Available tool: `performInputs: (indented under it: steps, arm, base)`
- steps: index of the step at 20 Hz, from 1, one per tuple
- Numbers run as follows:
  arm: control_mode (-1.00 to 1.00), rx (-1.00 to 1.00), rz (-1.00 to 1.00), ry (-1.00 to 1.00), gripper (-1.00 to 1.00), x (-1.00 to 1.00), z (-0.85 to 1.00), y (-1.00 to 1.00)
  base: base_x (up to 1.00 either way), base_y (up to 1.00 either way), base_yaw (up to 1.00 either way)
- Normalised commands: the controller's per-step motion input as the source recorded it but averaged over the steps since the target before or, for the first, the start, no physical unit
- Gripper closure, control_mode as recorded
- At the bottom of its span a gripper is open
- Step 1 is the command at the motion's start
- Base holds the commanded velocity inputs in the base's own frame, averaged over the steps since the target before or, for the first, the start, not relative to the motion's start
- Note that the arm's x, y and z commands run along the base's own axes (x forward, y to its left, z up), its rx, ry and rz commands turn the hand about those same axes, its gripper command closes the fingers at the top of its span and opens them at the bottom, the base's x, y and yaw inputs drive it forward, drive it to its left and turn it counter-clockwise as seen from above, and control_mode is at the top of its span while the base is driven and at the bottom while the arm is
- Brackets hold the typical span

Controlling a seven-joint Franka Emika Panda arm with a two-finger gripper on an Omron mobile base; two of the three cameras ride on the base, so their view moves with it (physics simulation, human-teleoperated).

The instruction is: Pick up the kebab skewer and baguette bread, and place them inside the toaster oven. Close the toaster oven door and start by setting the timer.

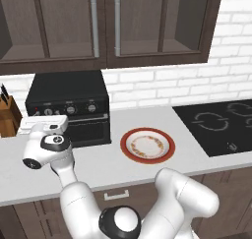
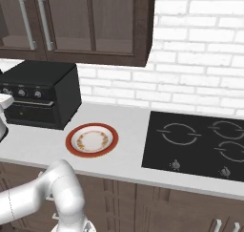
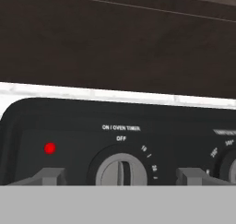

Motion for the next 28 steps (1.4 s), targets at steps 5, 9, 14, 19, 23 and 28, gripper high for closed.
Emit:
performInputs:
  steps: [5, 9, 14, 19, 23, 28]
  arm:
    - [-1.00, 0.01, 0.00, 0.00, -1.00, 0.00, 0.00, 0.00]
    - [-1.00, 0.02, 0.00, 0.00, -1.00, 0.00, 0.00, 0.00]
    - [-1.00, 0.03, 0.01, 0.00, -1.00, 0.00, 0.00, 0.00]
    - [-1.00, 0.01, 0.01, 0.00, 1.00, 0.01, 0.00, 0.00]
    - [-1.00, 0.01, 0.01, -0.01, 1.00, 0.01, 0.00, 0.00]
    - [-1.00, 0.00, 0.02, -0.02, 1.00, 0.03, 0.00, 0.00]
  base:
    - [0.00, 0.00, 0.00]
    - [0.00, 0.00, 0.00]
    - [0.00, 0.00, 0.00]
    - [0.00, 0.00, 0.00]
    - [0.00, 0.00, 0.00]
    - [0.00, 0.00, 0.00]
